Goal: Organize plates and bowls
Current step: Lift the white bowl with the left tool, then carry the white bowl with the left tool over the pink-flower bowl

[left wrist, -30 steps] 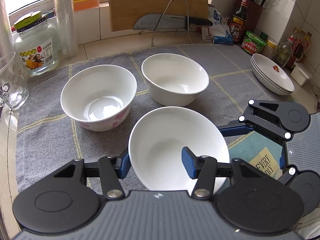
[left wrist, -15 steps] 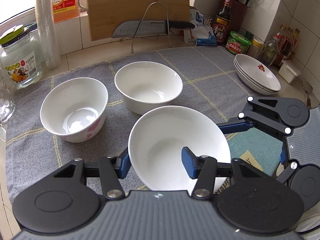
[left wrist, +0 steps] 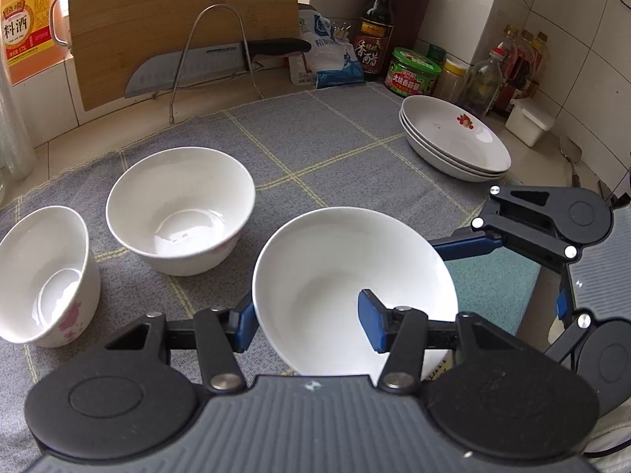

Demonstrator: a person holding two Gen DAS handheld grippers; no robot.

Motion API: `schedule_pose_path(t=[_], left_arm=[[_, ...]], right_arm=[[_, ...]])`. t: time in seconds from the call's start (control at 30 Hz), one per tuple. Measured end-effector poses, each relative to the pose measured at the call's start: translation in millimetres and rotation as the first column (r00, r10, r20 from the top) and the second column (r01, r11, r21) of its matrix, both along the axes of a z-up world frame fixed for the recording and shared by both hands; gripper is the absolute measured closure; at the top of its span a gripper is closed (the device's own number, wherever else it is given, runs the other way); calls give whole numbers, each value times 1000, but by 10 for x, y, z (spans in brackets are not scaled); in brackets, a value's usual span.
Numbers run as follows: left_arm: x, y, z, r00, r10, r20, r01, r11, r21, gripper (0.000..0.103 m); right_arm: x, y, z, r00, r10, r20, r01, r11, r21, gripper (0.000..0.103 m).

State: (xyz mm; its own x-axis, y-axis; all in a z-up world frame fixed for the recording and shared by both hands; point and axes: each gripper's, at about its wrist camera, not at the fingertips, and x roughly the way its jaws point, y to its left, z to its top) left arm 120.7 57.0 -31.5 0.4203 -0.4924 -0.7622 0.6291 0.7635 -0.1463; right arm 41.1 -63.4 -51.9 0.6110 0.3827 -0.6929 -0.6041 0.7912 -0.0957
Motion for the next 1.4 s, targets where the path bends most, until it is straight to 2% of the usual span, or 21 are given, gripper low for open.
schedule_pose_path(t=[0.37, 0.8, 0.9, 0.97, 1.0, 1.07, 1.13, 1.4], left_arm=[[93, -370, -106, 998, -65, -15, 66, 998, 3, 51], [118, -427, -166, 998, -63, -26, 63, 998, 7, 51], [99, -432, -165, 997, -69, -20, 69, 998, 8, 45], [72, -431, -153, 998, -69, -2, 69, 998, 12, 27], [56, -424, -140, 998, -66, 12, 66, 998, 14, 24], [29, -396, -107, 998, -58, 32, 58, 998, 12, 21], [10, -348, -75, 998, -38, 41, 38, 999, 7, 18], [-147, -108, 50, 992, 70, 105, -71, 998, -1, 16]], right_arm=[[44, -335, -70, 997, -74, -33, 74, 997, -12, 19], [59, -388, -100, 996, -77, -50, 77, 997, -10, 19], [63, -383, -101, 996, -78, -52, 77, 997, -13, 18], [63, -389, -97, 996, -72, -59, 72, 997, 2, 12], [64, -390, -94, 995, -72, -65, 73, 997, 8, 6], [46, -395, -78, 996, -70, -56, 71, 997, 18, 0], [14, -398, -40, 998, -55, -41, 57, 998, 29, 0], [-15, -375, 105, 1000, -29, -4, 29, 999, 19, 0]])
